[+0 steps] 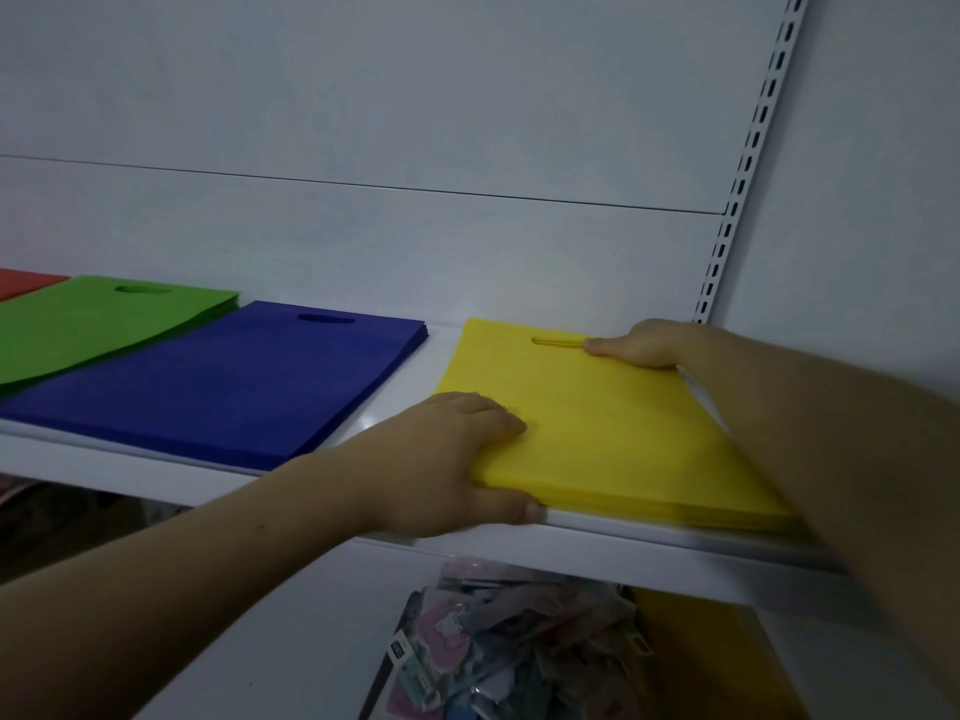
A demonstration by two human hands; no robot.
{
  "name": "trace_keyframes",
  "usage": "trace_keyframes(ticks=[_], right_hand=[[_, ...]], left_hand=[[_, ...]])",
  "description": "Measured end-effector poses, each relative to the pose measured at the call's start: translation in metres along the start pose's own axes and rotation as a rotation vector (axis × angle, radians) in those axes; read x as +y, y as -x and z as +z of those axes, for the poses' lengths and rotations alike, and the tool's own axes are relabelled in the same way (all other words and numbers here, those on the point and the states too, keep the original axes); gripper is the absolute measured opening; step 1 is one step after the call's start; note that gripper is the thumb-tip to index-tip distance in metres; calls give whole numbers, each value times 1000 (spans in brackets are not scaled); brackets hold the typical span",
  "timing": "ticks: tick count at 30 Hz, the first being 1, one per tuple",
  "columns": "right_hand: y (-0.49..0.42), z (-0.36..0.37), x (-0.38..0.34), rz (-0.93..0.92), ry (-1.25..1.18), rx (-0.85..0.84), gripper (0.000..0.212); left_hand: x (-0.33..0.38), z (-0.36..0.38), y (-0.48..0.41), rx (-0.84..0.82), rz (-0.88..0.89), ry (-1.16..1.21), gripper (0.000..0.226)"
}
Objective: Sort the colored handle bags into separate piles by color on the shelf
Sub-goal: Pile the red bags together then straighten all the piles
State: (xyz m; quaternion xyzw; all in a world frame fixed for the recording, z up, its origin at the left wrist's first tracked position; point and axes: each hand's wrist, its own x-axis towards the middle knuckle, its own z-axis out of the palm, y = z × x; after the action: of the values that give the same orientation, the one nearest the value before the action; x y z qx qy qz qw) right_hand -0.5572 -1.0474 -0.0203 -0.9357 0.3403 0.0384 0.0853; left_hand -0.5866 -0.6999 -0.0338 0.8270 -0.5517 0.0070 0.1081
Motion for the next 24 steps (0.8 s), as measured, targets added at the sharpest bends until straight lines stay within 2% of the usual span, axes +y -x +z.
trace_keyframes(ticks=[3, 5, 7, 9, 15, 20, 24], right_hand=[[2, -4, -2, -3, -1, -17, 113], [5, -6, -2, -27, -5, -43, 121], [5, -3, -3, -43, 3, -56, 127], [5, 0, -5, -42, 8, -30, 119], [11, 2, -5, -89, 31, 66, 97], [14, 4, -6, -80, 87, 32, 109], [16, 7, -8, -113, 50, 77, 103]], left_hand=[[-5, -4, 3, -17, -16, -2, 75], [-9, -5, 6, -32, -15, -16, 73], [-9, -5, 7, -41, -29, -27, 80], [-8, -3, 7, -24, -40, -36, 88], [-10, 1, 10, 42, -22, 0, 85], [-19, 4, 14, 33, -28, -12, 95], [-20, 4, 16, 11, -31, -30, 103]])
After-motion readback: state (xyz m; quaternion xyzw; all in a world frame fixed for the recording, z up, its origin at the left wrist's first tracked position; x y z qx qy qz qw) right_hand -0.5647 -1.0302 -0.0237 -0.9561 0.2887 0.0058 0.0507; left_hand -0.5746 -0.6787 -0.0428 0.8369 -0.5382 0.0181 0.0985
